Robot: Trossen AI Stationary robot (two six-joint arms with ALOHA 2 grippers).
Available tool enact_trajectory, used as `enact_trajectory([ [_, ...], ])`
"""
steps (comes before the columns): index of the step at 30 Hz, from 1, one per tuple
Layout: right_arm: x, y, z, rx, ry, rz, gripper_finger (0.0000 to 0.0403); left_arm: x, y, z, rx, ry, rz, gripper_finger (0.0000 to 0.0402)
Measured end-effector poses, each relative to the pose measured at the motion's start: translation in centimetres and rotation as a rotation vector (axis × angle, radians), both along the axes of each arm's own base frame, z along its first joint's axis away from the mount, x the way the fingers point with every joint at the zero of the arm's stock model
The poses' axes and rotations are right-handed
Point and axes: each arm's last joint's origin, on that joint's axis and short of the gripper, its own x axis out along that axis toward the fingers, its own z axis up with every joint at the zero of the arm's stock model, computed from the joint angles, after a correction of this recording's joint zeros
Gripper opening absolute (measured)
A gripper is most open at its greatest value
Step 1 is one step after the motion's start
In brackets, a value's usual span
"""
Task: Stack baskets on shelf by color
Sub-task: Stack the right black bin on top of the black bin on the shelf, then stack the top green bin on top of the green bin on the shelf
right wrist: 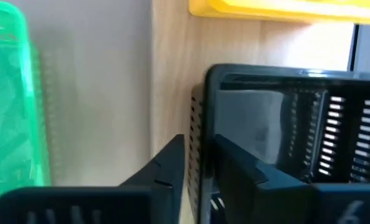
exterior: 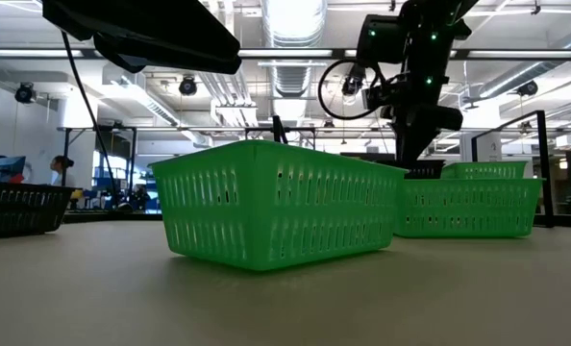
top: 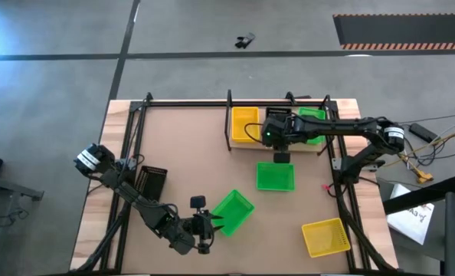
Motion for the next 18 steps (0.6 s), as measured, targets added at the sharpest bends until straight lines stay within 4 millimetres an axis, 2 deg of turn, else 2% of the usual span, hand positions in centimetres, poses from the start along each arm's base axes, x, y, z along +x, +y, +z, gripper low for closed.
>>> enact_trajectory([
  [6, 0.4, 0.9, 1.4, 0.004, -0.008, -0.013, 0.0133, 0.0, 0.0, 0.0, 0.001, 0.000, 0.000, 0.0105],
  [10, 0.6, 2.7, 3.1, 0.034, -0.012, -0.060, 0.0151, 0.0, 0.0, 0.0, 0.001, 0.000, 0.000, 0.0105],
  [14, 0.4, 7.2, 3.7, 0.043, -0.009, 0.073, 0.0144, 0.0, 0.0, 0.0, 0.001, 0.001, -0.001, 0.0105],
  [18, -1.0, 12.4, 3.0, 0.012, 0.083, 0.276, 0.0130, 0.0, 0.0, 0.0, 0.001, 0.001, -0.002, 0.0105],
])
